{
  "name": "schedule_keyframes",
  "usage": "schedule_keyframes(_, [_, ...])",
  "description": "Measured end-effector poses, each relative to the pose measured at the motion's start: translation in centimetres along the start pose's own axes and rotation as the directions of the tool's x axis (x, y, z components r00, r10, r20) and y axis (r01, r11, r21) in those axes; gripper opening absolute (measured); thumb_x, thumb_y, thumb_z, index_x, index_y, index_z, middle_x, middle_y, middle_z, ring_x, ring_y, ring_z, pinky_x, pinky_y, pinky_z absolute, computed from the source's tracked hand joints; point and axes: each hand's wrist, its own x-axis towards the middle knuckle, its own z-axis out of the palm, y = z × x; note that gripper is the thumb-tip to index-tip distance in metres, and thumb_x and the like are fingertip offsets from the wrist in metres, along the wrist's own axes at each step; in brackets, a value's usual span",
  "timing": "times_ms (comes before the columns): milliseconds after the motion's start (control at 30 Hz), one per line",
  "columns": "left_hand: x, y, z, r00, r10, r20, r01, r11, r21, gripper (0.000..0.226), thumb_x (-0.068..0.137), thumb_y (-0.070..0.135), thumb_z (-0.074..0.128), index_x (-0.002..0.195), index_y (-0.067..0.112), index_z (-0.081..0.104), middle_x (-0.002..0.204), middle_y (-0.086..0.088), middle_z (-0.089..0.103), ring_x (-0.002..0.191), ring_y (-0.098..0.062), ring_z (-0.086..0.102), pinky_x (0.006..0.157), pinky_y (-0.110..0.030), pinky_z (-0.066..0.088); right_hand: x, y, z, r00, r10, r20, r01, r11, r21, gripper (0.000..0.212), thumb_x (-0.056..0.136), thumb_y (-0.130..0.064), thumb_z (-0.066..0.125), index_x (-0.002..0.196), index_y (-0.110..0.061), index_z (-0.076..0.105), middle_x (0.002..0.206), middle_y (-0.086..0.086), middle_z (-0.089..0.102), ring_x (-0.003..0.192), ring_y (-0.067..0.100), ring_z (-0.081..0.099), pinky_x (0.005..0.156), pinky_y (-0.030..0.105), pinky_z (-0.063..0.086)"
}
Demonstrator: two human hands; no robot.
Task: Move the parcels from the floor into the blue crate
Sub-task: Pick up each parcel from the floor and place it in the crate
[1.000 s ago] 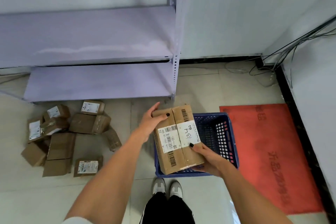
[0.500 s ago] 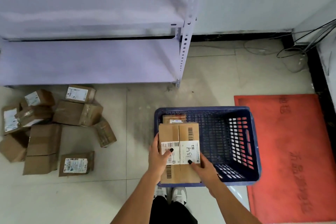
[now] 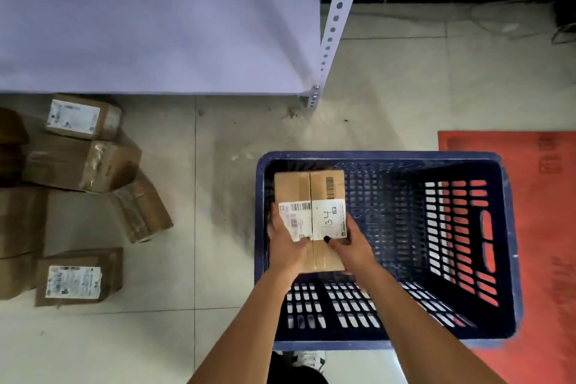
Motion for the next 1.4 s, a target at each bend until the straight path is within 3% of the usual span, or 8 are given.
schedule_keyframes(133, [-0.4,-1.0,1.4,0.997,0.073,-0.007,-0.071,0.986,0.148,0.090,0.085,-0.002,0.053,0.149,0.028,-0.003,0.156,-0.008,-0.011,0.145,-0.025,0.017,0.111,-0.031,0.030,1.9,0.7,1.4,0.999,-0.001,-0.040,0.000,1.000,-0.018,0.070,0.089,-0.009,0.056,0.146,-0.036,0.026,0.128,0.004,0.060,0.111,0.027,0.058,0.093,0.044,0.051])
schedule_keyframes(267, [-0.6,-1.5,1.5,0.992,0.118,-0.046,-0.106,0.973,0.204,0.085,0.087,-0.002,0.050,0.149,0.022,-0.004,0.157,-0.006,-0.015,0.145,-0.024,0.014,0.103,-0.028,0.036,2.4,0.6,1.9,0.996,0.005,-0.088,-0.009,0.999,-0.041,0.068,0.090,-0.006,0.054,0.146,-0.032,0.025,0.132,0.005,0.057,0.117,0.027,0.055,0.089,0.031,0.044])
schedule_keyframes(400, [-0.8,-1.4,1.6,0.986,0.119,-0.120,-0.090,0.971,0.222,0.082,0.087,-0.001,0.050,0.150,0.024,0.005,0.159,-0.002,-0.006,0.143,-0.020,0.022,0.095,-0.027,0.044,2.1,0.7,2.0,0.995,0.022,-0.097,-0.026,0.999,-0.039,0.068,0.091,-0.006,0.055,0.147,-0.030,0.024,0.134,0.007,0.055,0.120,0.028,0.053,0.092,0.032,0.043])
schedule_keyframes(600, [-1.0,-2.2,1.5,0.960,0.187,-0.207,-0.136,0.962,0.238,0.070,0.086,-0.007,0.047,0.147,0.017,0.024,0.158,-0.005,0.015,0.145,-0.016,0.020,0.112,-0.021,0.022,1.9,0.7,2.2,0.991,0.002,-0.131,-0.010,0.998,-0.058,0.066,0.092,-0.007,0.053,0.147,-0.030,0.025,0.136,0.008,0.053,0.121,0.028,0.051,0.096,0.035,0.044])
schedule_keyframes(733, [-0.9,-2.8,1.3,0.944,0.229,-0.238,-0.182,0.962,0.206,0.065,0.086,-0.010,0.048,0.145,0.014,0.032,0.153,-0.007,0.028,0.142,-0.016,0.027,0.100,0.000,0.008,1.6,0.9,2.4,0.989,-0.004,-0.150,-0.004,0.999,-0.051,0.066,0.092,-0.006,0.054,0.147,-0.029,0.025,0.138,0.008,0.052,0.123,0.028,0.050,0.094,0.033,0.044])
schedule_keyframes(900, [-1.0,-2.7,1.1,0.934,0.284,-0.216,-0.235,0.945,0.226,0.064,0.085,-0.012,0.044,0.143,0.014,0.035,0.150,-0.006,0.032,0.138,-0.016,0.034,0.110,-0.021,0.030,1.6,1.2,2.8,0.984,0.007,-0.178,-0.008,1.000,-0.003,0.068,0.091,-0.006,0.055,0.146,-0.032,0.026,0.135,0.008,0.054,0.123,0.027,0.051,0.098,0.036,0.043])
schedule_keyframes(1233, [-1.2,-1.1,-0.2,0.982,0.158,-0.105,-0.129,0.962,0.241,0.059,0.089,0.001,0.047,0.144,0.019,0.033,0.148,-0.002,0.037,0.130,-0.016,0.044,0.095,-0.018,0.039,-0.4,-0.1,2.2,0.990,-0.025,-0.139,0.012,0.995,-0.095,0.071,0.090,-0.007,0.057,0.148,-0.026,0.022,0.136,0.011,0.053,0.121,0.029,0.052,0.091,0.033,0.043])
schedule_keyframes(1400, [-6.2,2.9,-4.4,0.997,0.039,-0.059,-0.041,0.998,-0.038,0.048,0.088,0.003,0.054,0.134,0.015,0.048,0.134,-0.003,0.055,0.126,-0.021,0.050,0.099,-0.027,0.042,-7.0,-3.4,1.6,0.996,-0.050,-0.072,0.040,0.990,-0.133,0.073,0.085,-0.008,0.064,0.146,-0.024,0.028,0.141,0.011,0.049,0.123,0.027,0.050,0.096,0.033,0.043])
